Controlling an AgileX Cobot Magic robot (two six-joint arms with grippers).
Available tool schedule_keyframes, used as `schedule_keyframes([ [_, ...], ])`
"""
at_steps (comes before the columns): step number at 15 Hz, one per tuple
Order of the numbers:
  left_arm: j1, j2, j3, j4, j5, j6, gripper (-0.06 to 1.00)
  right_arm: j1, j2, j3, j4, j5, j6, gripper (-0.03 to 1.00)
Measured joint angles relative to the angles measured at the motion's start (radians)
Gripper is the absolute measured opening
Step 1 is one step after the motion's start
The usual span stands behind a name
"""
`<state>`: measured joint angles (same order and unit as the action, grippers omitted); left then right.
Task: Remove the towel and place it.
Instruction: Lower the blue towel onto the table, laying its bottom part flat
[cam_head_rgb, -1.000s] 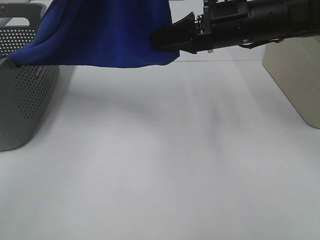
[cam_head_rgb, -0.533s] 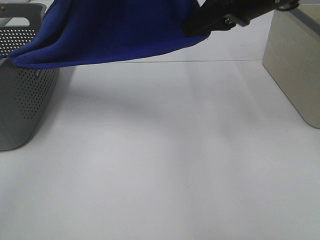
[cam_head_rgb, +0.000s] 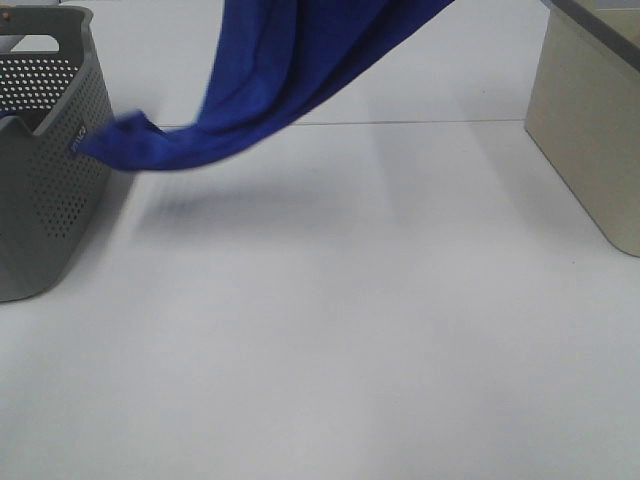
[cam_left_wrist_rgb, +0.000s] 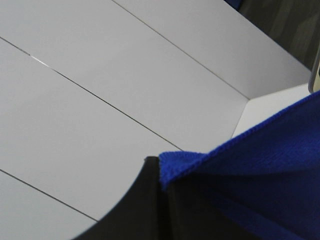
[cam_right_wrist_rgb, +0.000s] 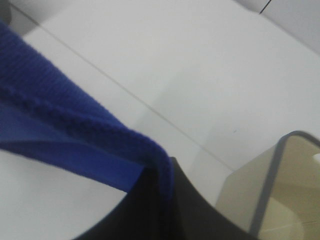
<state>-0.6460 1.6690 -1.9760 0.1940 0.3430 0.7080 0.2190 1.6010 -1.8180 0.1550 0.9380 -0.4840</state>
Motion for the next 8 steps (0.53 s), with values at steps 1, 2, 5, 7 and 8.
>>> schedule_keyframes([
  [1, 0.028, 0.013, 0.000, -0.089, -0.033, 0.000, 0.00, 0.000, 0.000, -0.054, -0.025, 0.000, 0.007, 0.02],
  [2, 0.048, 0.028, 0.000, -0.171, -0.050, -0.001, 0.00, 0.000, 0.000, -0.096, -0.043, -0.004, 0.011, 0.02],
  [5, 0.071, 0.077, 0.000, -0.382, -0.056, -0.001, 0.00, 0.000, 0.008, -0.135, -0.066, -0.096, 0.014, 0.02],
  [7, 0.071, 0.085, 0.000, -0.411, -0.104, -0.001, 0.00, 0.000, 0.025, -0.137, -0.073, -0.179, 0.015, 0.02],
  [8, 0.071, 0.086, 0.000, -0.394, -0.152, -0.001, 0.00, 0.000, 0.029, -0.137, -0.073, -0.225, 0.016, 0.02],
])
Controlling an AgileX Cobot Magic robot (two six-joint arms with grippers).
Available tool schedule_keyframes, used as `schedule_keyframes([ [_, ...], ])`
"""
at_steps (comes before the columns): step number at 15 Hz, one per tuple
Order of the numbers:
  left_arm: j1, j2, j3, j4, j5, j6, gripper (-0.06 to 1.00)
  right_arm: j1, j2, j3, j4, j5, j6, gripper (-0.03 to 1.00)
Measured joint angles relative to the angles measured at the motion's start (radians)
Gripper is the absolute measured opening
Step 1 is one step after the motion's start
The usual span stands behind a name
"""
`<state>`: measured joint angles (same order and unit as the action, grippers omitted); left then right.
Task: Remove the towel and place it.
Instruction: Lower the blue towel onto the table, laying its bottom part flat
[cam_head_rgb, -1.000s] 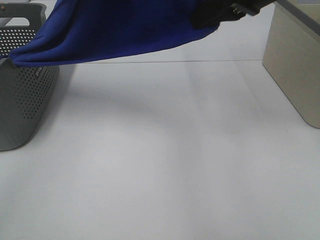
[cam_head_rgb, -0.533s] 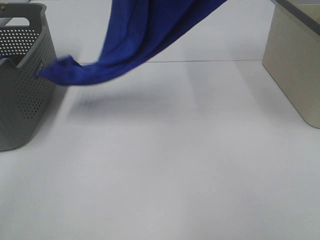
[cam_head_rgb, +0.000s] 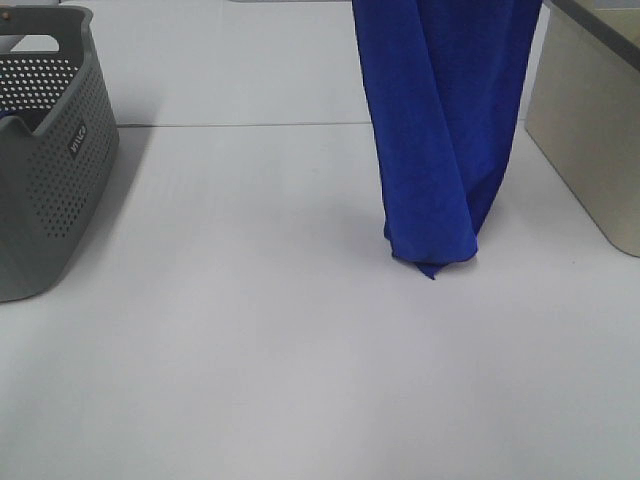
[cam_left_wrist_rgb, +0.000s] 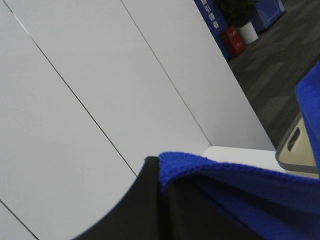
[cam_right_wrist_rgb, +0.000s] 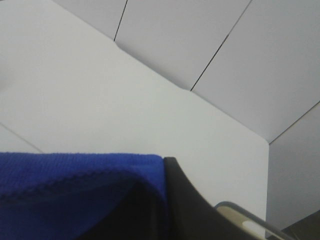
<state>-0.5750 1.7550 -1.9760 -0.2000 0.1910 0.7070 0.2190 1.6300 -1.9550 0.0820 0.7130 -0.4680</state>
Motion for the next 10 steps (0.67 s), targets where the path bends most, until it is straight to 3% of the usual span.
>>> schedule_keyframes([
  [5, 0.010, 0.070, 0.000, 0.113, -0.236, 0.000, 0.00, 0.000, 0.033, -0.001, -0.008, -0.202, 0.001, 0.02],
  [8, 0.063, 0.136, 0.000, 0.133, -0.437, 0.000, 0.00, 0.000, 0.058, -0.001, -0.022, -0.361, 0.001, 0.02],
  [10, 0.095, 0.155, 0.000, 0.133, -0.508, 0.000, 0.00, 0.000, 0.073, -0.001, -0.022, -0.467, 0.001, 0.02],
])
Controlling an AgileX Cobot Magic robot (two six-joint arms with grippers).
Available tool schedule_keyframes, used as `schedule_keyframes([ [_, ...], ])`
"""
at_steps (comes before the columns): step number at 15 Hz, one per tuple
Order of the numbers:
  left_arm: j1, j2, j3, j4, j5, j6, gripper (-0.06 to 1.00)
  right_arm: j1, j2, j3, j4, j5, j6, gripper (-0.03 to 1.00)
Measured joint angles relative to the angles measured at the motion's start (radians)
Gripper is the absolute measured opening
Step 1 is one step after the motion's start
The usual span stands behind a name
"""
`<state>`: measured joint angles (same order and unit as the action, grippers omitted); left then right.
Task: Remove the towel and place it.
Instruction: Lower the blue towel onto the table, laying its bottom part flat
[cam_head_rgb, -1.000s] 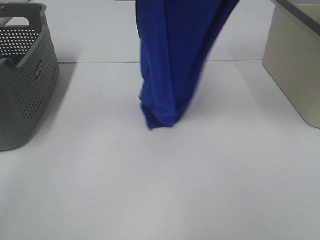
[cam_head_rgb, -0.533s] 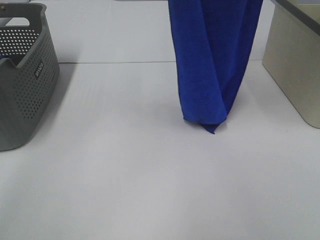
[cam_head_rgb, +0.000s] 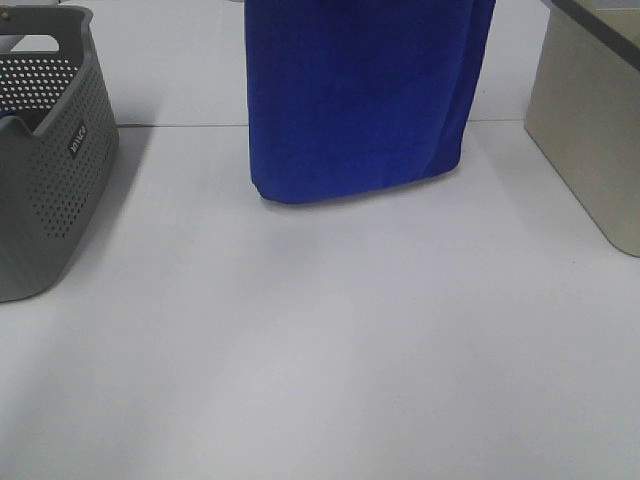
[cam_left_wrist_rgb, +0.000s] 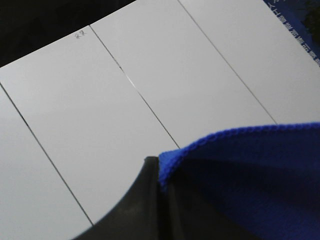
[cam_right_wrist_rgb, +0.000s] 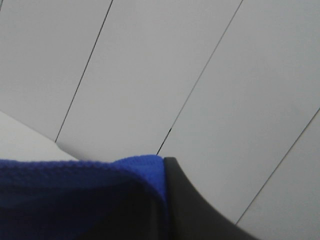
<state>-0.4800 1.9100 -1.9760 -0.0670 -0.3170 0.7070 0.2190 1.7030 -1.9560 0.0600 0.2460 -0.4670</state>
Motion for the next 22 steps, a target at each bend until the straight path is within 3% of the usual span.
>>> schedule_keyframes([
  [7, 0.091, 0.149, -0.009, 0.015, -0.215, -0.001, 0.00, 0.000, 0.150, 0.000, 0.011, -0.222, 0.000, 0.02],
  [10, 0.118, 0.262, -0.164, 0.032, -0.234, -0.027, 0.00, 0.000, 0.209, -0.033, 0.011, -0.343, 0.000, 0.02],
  [12, 0.136, 0.322, -0.272, 0.032, -0.222, -0.081, 0.00, 0.000, 0.246, -0.086, 0.014, -0.359, 0.002, 0.02],
  [13, 0.151, 0.411, -0.440, 0.032, -0.151, -0.128, 0.00, 0.000, 0.293, -0.150, 0.015, -0.357, 0.028, 0.02],
  [15, 0.153, 0.468, -0.538, 0.043, -0.091, -0.135, 0.00, 0.000, 0.308, -0.164, 0.015, -0.345, 0.045, 0.02],
  [19, 0.153, 0.480, -0.576, 0.067, -0.060, -0.135, 0.00, 0.000, 0.313, -0.171, 0.015, -0.316, 0.050, 0.02],
  [22, 0.153, 0.480, -0.576, 0.067, 0.033, -0.135, 0.00, 0.000, 0.313, -0.171, 0.015, -0.228, 0.051, 0.02],
])
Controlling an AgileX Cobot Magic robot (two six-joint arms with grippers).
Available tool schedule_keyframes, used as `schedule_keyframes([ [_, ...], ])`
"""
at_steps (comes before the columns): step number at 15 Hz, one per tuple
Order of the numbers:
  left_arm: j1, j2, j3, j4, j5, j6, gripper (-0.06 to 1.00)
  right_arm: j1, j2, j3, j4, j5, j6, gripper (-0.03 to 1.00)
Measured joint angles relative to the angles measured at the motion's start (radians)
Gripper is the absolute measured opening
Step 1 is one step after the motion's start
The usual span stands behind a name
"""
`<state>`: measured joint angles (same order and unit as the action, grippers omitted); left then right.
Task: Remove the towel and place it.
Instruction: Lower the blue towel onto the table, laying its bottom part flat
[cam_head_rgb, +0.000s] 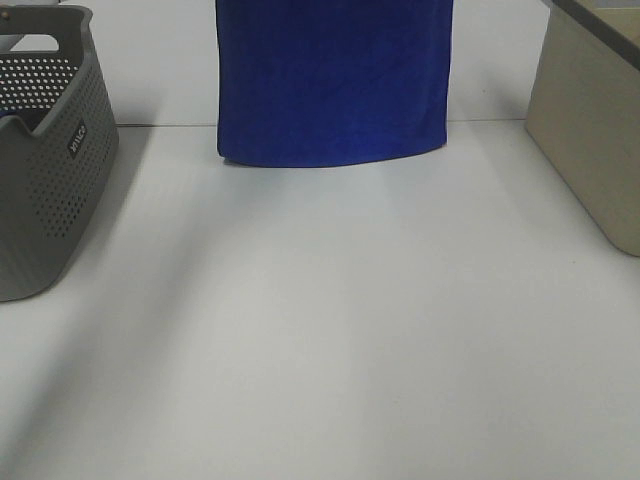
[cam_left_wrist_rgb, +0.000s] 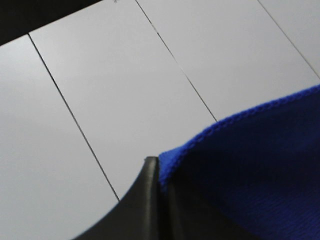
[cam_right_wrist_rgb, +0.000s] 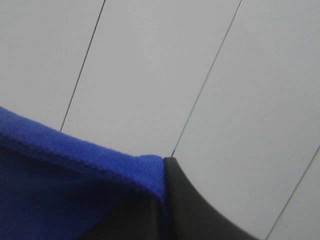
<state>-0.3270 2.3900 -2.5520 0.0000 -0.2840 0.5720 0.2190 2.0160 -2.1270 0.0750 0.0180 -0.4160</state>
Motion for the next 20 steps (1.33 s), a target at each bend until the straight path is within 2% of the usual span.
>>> schedule_keyframes([
  [2, 0.000, -0.003, 0.000, 0.000, 0.102, 0.000, 0.00, 0.000, -0.002, 0.000, 0.000, 0.096, 0.000, 0.02],
  [4, -0.004, -0.028, 0.000, 0.000, 0.284, 0.000, 0.00, 0.000, -0.021, 0.000, 0.000, 0.232, 0.011, 0.02],
  [5, -0.006, -0.053, 0.000, 0.000, 0.404, 0.000, 0.00, 0.000, -0.039, 0.000, 0.000, 0.296, 0.028, 0.02],
  [6, -0.012, -0.096, 0.000, 0.000, 0.623, 0.000, 0.00, 0.000, -0.075, 0.000, 0.000, 0.410, 0.044, 0.02],
  [7, -0.014, -0.127, 0.000, 0.000, 0.741, 0.000, 0.00, 0.000, -0.102, 0.000, 0.000, 0.493, 0.051, 0.02],
  [9, -0.017, -0.194, 0.000, -0.018, 0.966, 0.000, 0.00, 0.000, -0.153, 0.000, 0.001, 0.674, 0.068, 0.02],
  [10, -0.017, -0.209, 0.000, -0.025, 1.019, 0.000, 0.00, 0.000, -0.166, 0.000, 0.002, 0.717, 0.079, 0.02],
  [12, -0.018, -0.254, -0.001, -0.064, 1.200, 0.000, 0.00, 0.000, -0.214, 0.000, 0.011, 0.866, 0.097, 0.02],
  [15, -0.018, -0.295, -0.001, -0.154, 1.393, 0.000, 0.00, 0.000, -0.284, 0.000, 0.018, 1.006, 0.128, 0.02],
  [17, -0.021, -0.299, -0.003, -0.179, 1.479, -0.002, 0.00, 0.000, -0.323, -0.001, 0.021, 1.106, 0.151, 0.02],
  [18, -0.024, -0.299, -0.001, -0.186, 1.493, -0.084, 0.00, 0.000, -0.331, -0.001, 0.023, 1.184, 0.168, 0.02],
  [20, -0.024, -0.299, -0.001, -0.186, 1.493, -0.167, 0.00, 0.000, -0.331, -0.001, 0.027, 1.197, 0.181, 0.02],
])
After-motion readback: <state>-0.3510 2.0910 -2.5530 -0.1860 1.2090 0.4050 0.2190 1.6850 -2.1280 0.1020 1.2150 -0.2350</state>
